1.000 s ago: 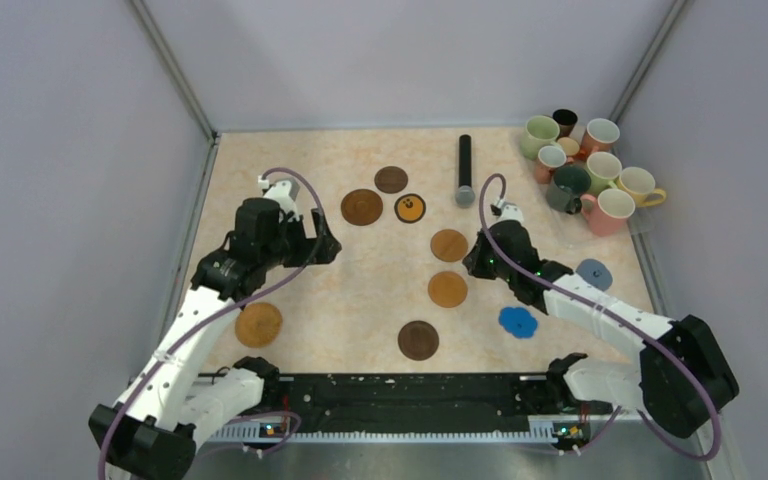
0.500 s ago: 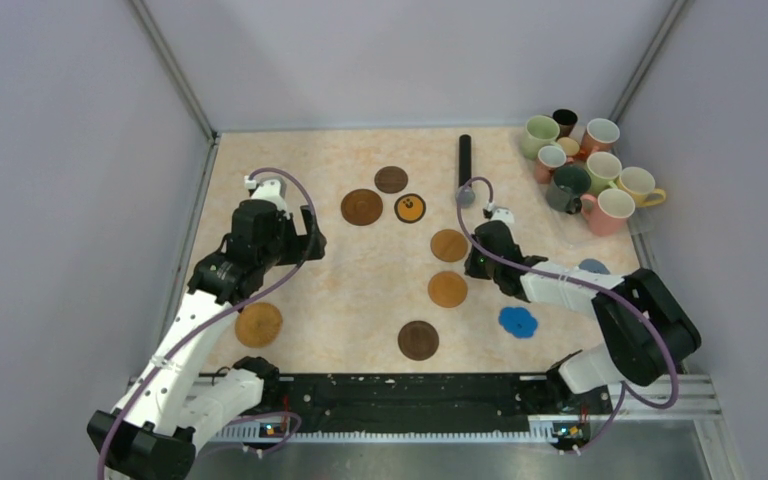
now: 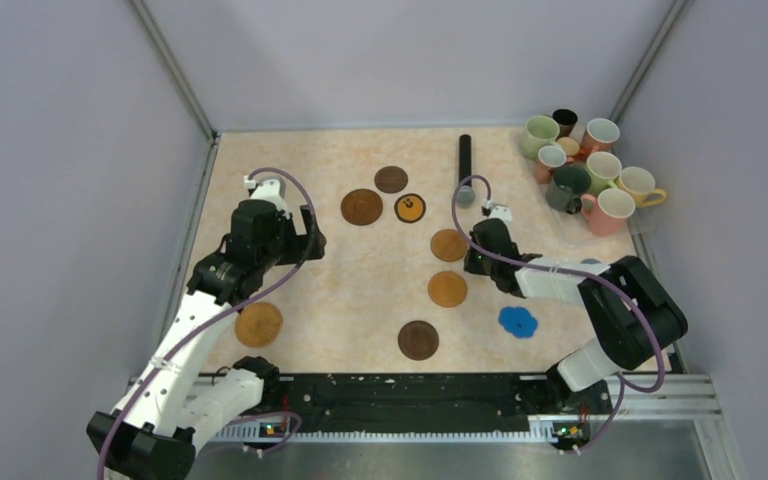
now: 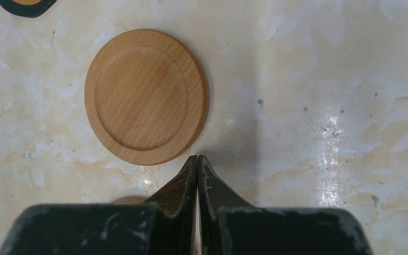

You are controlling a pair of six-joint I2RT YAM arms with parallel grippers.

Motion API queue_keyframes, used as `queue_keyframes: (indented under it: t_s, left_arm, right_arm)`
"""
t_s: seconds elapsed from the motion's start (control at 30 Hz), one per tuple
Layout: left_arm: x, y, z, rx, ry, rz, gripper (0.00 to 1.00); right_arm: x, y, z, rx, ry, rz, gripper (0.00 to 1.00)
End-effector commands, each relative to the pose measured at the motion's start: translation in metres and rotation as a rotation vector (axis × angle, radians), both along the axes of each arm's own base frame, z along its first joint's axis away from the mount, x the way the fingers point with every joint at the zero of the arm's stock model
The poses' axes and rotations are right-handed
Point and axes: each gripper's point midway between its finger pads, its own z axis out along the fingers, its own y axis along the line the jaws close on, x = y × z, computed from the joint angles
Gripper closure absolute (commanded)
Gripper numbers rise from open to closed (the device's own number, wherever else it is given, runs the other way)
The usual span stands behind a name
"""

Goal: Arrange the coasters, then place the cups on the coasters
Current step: Move the coaster to the center of the board.

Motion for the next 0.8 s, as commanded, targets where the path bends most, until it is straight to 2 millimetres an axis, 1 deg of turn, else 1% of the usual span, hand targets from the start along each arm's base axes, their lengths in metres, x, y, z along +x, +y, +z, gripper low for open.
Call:
queue_keyframes:
  t_s: [0.0,0.13,0.33,0.5,0.63,0.77]
  left_arm:
    - [0.005,-0.001,0.016,-0.014,-0.065,-0.005,0.01]
    - [0.004,-0.004,0.016,-0.020,-0.061,-0.022,0.01]
    - [0.004,-0.004,0.015,-0.018,-0.061,-0.021,0.01]
    - [0.004,-0.004,0.015,-0.018,-0.061,-0.021,0.01]
    - [0.004,-0.003,0.016,-0.017,-0.062,-0.020,0.01]
    - [0.004,-0.003,0.015,-0.016,-0.061,-0.019,0.01]
  right_arm:
    - [0.024,-0.007,0.022,-0.010,-0.073,-0.037,1.00]
    - [0.033,-0.013,0.021,-0.017,-0.078,-0.044,1.00]
    - [0.039,0.005,0.016,0.026,-0.066,0.024,1.00]
    - [0.038,0.021,0.012,0.076,-0.050,0.068,1.00]
    - [0.042,0.024,0.007,0.080,-0.041,0.061,1.00]
    - [0.047,0.028,0.007,0.084,-0.040,0.064,1.00]
